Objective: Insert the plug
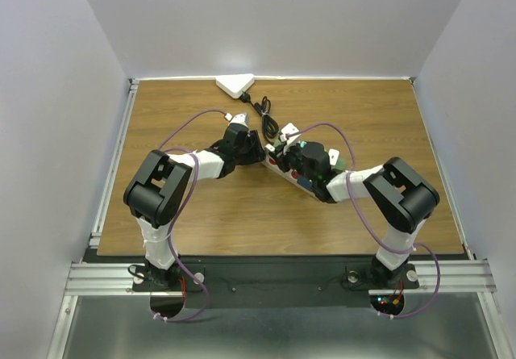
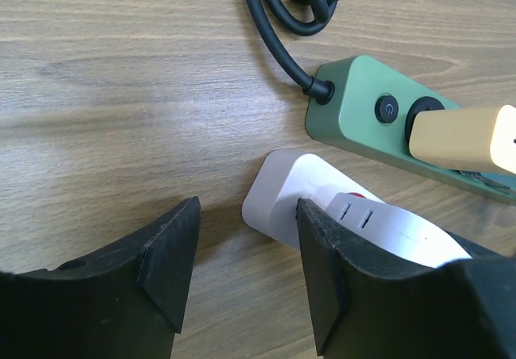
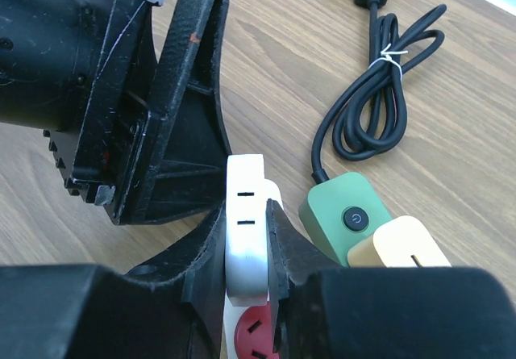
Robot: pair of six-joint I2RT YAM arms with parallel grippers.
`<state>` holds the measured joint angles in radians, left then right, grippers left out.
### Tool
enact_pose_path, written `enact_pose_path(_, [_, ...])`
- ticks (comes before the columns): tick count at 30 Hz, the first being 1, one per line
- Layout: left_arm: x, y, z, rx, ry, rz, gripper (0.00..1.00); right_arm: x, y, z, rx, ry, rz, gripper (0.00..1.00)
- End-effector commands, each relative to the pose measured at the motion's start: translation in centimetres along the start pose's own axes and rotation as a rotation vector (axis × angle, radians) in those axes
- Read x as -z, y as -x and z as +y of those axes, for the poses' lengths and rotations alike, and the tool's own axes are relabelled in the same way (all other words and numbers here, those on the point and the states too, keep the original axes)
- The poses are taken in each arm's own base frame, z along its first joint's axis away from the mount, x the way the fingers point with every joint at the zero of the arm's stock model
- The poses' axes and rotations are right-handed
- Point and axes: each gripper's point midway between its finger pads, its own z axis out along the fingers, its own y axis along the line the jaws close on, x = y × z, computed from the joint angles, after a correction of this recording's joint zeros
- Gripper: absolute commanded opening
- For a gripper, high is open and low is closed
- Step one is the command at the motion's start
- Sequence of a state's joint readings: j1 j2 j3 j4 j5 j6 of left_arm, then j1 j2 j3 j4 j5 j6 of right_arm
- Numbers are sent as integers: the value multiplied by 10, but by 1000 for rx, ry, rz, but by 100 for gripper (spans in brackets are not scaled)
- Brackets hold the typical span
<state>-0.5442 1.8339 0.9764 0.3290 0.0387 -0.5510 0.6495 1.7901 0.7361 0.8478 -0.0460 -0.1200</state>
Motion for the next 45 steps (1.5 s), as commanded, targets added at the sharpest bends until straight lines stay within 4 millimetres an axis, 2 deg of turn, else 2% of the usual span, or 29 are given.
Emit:
enact_pose_path(1, [11,-5,10,-37,50,23,61,30,-101,-11,-59,-50,332,0])
enact_pose_path(7, [23,6,10,-50,69,-8,63,29,-105,-27,-75,-101,347,0])
enact_pose_path(15, [29,12,8,-61,62,-24,69,29,-110,-34,-72,-145,377,0])
enact_pose_path(21, [20,23,-6,-52,19,-45,71,28,-112,-43,-86,-201,400,0])
enact_pose_path(27, [7,24,-23,-46,-46,-38,71,31,-116,-47,-110,-241,428,0])
enact_pose_path(30, [3,24,-28,-48,-59,-37,72,34,-119,-51,-113,-269,443,0])
enact_pose_path(35, [-2,13,-24,-45,-50,-12,70,39,-120,-53,-161,-313,447,0])
enact_pose_path(45, [-8,-3,-15,-44,-36,20,58,50,-118,-58,-200,-370,444,1])
